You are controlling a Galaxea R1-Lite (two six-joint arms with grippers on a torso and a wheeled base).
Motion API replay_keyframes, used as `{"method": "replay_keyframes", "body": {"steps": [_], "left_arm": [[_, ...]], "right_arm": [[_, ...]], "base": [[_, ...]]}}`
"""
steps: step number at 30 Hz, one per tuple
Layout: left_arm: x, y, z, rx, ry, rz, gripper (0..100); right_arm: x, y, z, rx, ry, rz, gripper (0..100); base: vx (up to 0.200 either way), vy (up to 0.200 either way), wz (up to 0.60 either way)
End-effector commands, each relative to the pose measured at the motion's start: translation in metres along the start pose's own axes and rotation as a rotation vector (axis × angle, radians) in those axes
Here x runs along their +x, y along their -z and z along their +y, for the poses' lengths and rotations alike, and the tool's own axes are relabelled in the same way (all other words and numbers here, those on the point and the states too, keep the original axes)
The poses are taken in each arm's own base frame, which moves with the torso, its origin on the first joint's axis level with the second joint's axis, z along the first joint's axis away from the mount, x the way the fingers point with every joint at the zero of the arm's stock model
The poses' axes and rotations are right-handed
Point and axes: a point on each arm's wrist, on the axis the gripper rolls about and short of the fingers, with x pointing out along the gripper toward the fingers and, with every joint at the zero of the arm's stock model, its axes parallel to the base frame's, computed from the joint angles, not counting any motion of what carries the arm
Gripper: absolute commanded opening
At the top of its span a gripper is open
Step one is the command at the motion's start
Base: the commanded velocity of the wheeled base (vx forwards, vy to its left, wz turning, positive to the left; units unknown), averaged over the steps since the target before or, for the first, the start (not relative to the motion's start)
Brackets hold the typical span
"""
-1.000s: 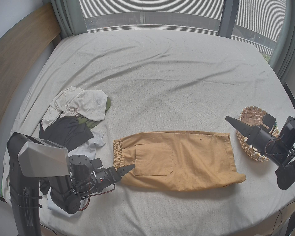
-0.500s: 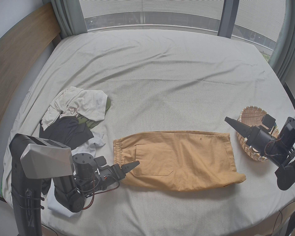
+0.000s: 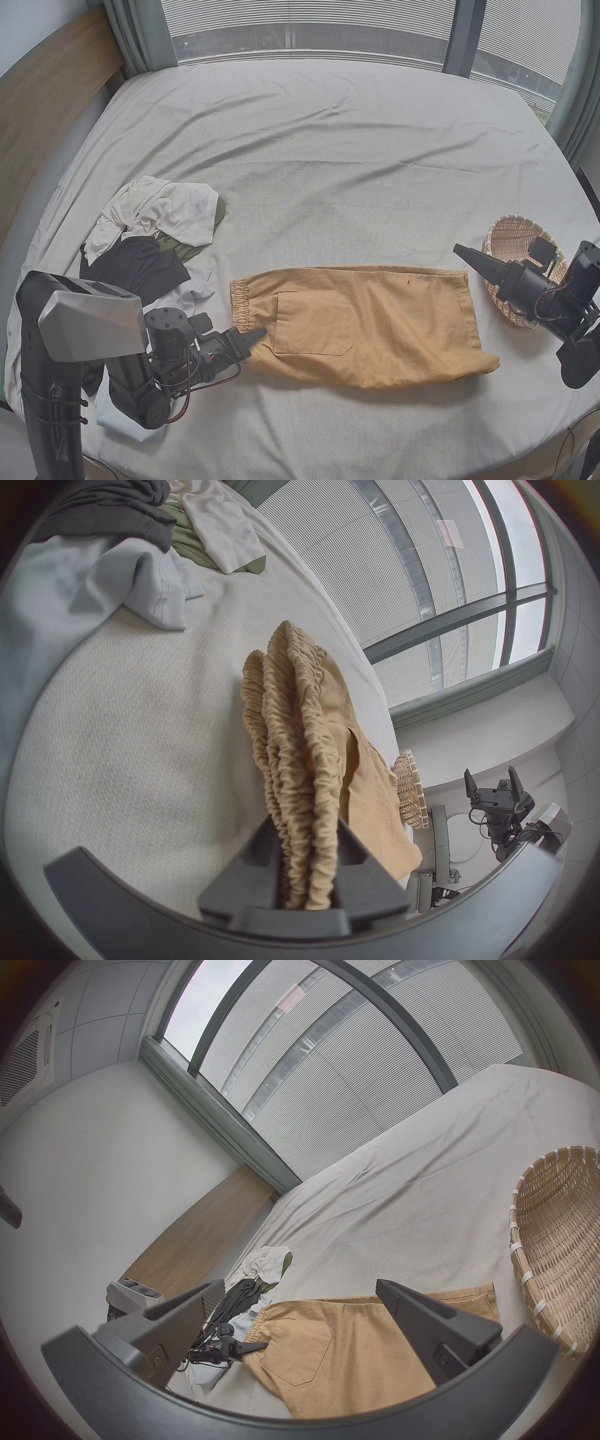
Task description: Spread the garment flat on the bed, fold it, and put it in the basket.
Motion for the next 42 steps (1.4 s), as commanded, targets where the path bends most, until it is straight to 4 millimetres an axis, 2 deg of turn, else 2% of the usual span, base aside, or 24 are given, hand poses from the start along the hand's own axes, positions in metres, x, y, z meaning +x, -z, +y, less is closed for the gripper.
{"method": "replay_keyframes", "body": {"steps": [1,7,12,27,42], "left_arm": [[-0.015,-0.007,-0.012,0.005,0.011,-0.014,0],[-0.026,-0.008,-0.016,0.008,0.005,-0.01,0],[-0.038,-0.008,-0.004,0.074,-0.046,0.001,0],[-0.058,-0.021,0.017,0.113,-0.136,-0.044,0],[-0.083,-0.055,0.024,0.115,-0.125,-0.142,0]], "right_arm": [[0.0,0.004,0.001,0.007,-0.004,0.016,100],[0.002,0.008,-0.001,0.007,0.0,0.029,100],[0.002,0.01,-0.001,0.007,0.003,0.035,100],[0.004,0.014,-0.001,0.014,-0.001,0.05,100],[0.004,0.015,-0.001,0.016,0.0,0.053,100]], "base": [[0.0,0.0,0.0],[0.0,0.0,0.0],[0.0,0.0,0.0],[0.0,0.0,0.0],[0.0,0.0,0.0]]}}
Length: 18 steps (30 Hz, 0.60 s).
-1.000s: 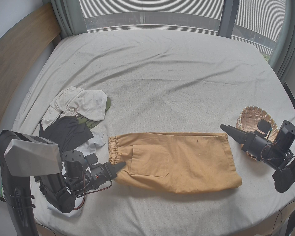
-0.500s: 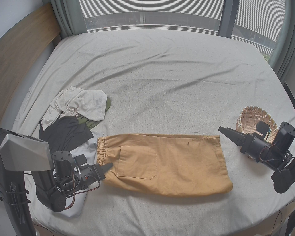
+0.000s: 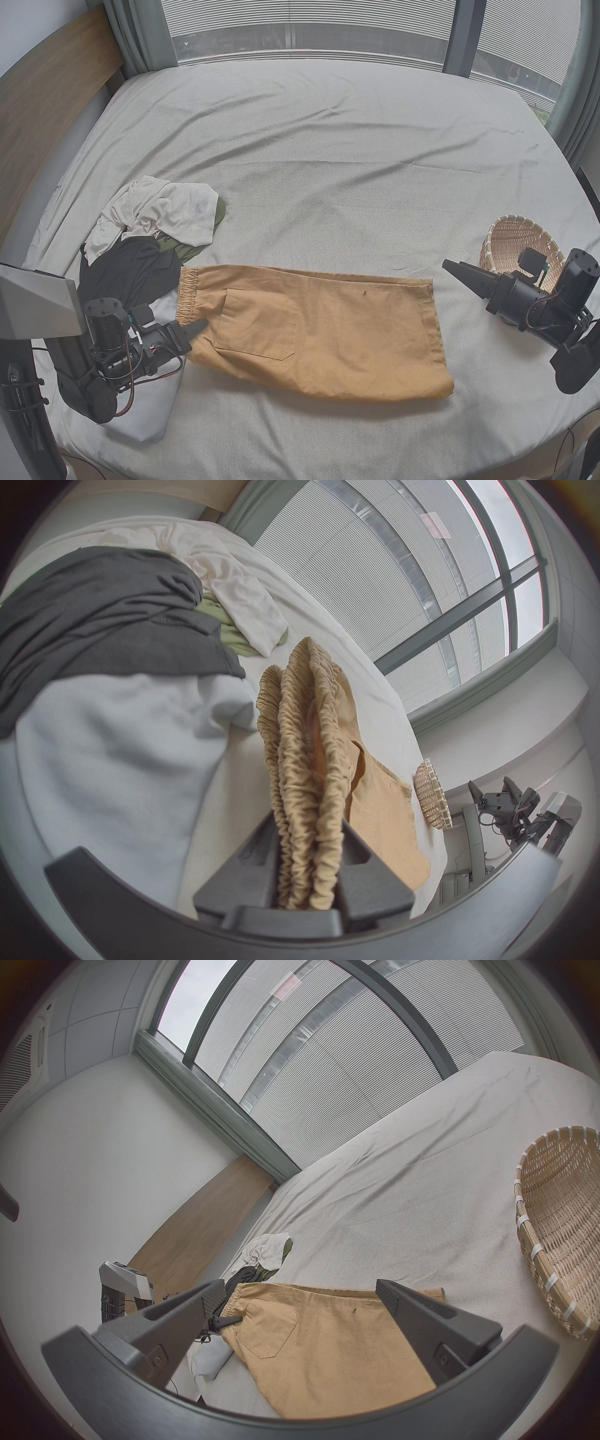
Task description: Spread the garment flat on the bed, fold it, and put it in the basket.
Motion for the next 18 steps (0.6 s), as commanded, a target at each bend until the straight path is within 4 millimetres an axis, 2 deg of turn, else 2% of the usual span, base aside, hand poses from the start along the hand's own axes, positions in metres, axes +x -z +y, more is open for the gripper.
{"method": "replay_keyframes", "body": {"steps": [1,8,12,18], "left_arm": [[-0.007,-0.012,0.003,0.001,-0.005,-0.042,0],[-0.012,-0.019,0.006,0.003,-0.004,-0.064,0],[-0.011,-0.015,0.002,0.004,0.007,-0.049,0],[-0.007,-0.006,-0.039,0.008,0.13,-0.015,0]], "right_arm": [[0.0,0.0,0.0,0.001,0.0,0.001,100],[0.0,0.001,0.0,0.002,0.0,0.003,100],[0.0,0.001,0.0,0.003,0.0,0.003,100],[0.0,0.0,-0.001,0.003,0.002,0.002,100]], "base": [[0.0,0.0,0.0],[0.0,0.0,0.0],[0.0,0.0,0.0],[0.0,0.0,0.0]]}}
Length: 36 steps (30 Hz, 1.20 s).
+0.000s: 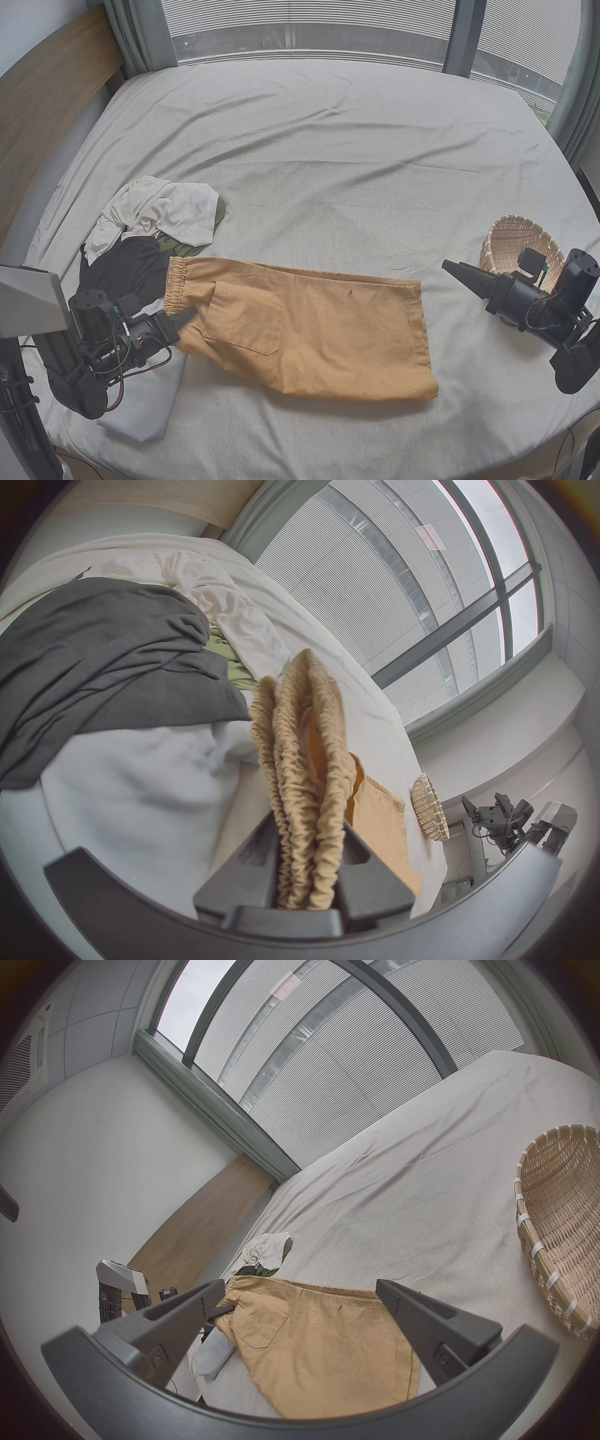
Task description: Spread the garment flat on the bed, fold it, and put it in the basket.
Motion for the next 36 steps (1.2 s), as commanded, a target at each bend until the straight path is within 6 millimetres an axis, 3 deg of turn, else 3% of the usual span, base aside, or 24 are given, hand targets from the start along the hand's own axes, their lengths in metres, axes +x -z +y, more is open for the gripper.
{"method": "replay_keyframes", "body": {"steps": [1,6,20,36], "left_arm": [[0.002,0.004,-0.033,-0.006,0.101,0.014,0],[0.001,0.003,-0.055,-0.028,0.177,0.018,0],[0.013,0.027,-0.086,0.0,0.28,0.104,0],[0.043,0.043,-0.124,0.035,0.432,0.126,0]], "right_arm": [[0.0,0.0,0.0,0.0,0.001,0.0,100],[0.0,0.0,0.0,-0.001,0.0,-0.001,100],[0.0,0.0,0.0,0.0,-0.001,0.001,100],[0.001,0.0,0.003,-0.005,-0.012,-0.001,100]], "base": [[0.0,0.0,0.0],[0.0,0.0,0.0],[0.0,0.0,0.0],[0.0,0.0,0.0]]}}
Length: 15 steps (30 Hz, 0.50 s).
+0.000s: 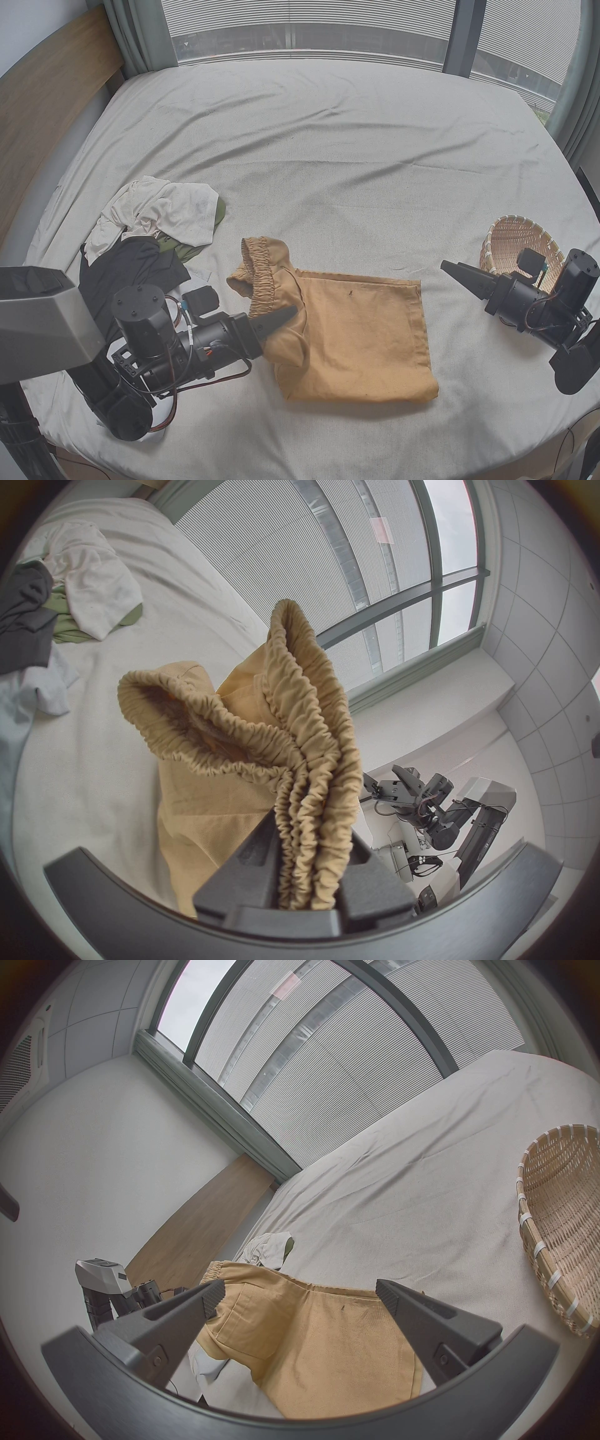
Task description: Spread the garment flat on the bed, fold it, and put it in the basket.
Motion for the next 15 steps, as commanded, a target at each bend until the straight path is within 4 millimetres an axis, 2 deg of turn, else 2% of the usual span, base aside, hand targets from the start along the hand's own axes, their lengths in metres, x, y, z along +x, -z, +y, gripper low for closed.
{"method": "replay_keyframes", "body": {"steps": [1,8,15], "left_arm": [[0.015,0.008,-0.001,0.001,0.026,0.021,0],[0.034,0.02,-0.006,0.006,0.064,0.043,0],[0.041,0.025,-0.013,0.006,0.087,0.063,0]], "right_arm": [[0.0,-0.001,0.001,-0.003,-0.004,-0.002,100],[0.0,-0.004,0.002,-0.02,-0.014,-0.033,100],[0.0,-0.004,0.003,-0.022,-0.018,-0.034,100]], "base": [[0.0,0.0,0.0],[0.0,0.0,0.0],[0.0,0.0,0.0]]}}
